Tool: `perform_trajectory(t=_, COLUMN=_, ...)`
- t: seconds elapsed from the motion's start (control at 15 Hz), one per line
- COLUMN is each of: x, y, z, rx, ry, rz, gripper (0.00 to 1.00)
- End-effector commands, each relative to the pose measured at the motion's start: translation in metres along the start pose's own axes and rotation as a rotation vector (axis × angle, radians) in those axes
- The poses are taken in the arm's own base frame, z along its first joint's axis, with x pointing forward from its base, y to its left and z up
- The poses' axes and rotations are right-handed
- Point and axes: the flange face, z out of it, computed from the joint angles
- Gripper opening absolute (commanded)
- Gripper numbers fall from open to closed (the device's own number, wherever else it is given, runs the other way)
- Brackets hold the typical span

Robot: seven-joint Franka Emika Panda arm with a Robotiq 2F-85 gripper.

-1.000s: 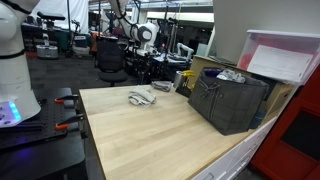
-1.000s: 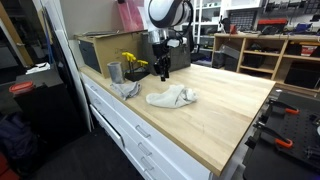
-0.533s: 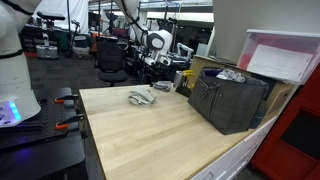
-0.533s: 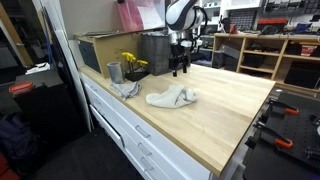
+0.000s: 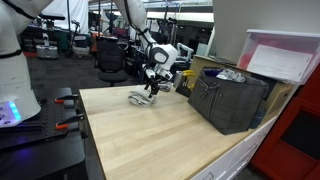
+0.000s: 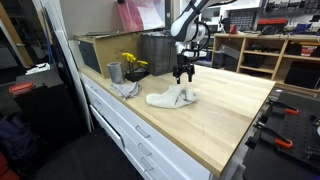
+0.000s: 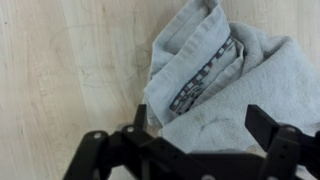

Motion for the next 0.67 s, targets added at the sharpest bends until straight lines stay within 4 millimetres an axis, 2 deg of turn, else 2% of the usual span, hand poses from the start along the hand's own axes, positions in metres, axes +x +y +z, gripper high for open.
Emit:
perform_trajectory(t=0.0, x=0.02, y=0.0, z=0.003, rx=0.048, ry=0.012, rz=0.01, gripper=1.0)
perform_trajectory(t=0.2, x=0.032, y=0.001, z=0.008, rx=0.04, ry=0.032, rz=-0.033, gripper=1.0)
perform_trajectory(t=0.27, x=0.035, y=0.003, z=0.01, rx=0.032, ry=0.033, rz=-0.044, gripper=0.96)
perform_trajectory(t=0.33, x=0.037, y=0.005, z=0.014, rx=0.028, ry=0.03, rz=-0.055, gripper=0.72)
perform_trajectory(t=0.47, x=0.038, y=0.008, z=0.02, rx=0.033, ry=0.023, rz=-0.068, gripper=0.68)
perform_trajectory(t=0.6, x=0.039, y=0.011, z=0.024, rx=0.038, ry=0.02, rz=-0.077, gripper=0.52)
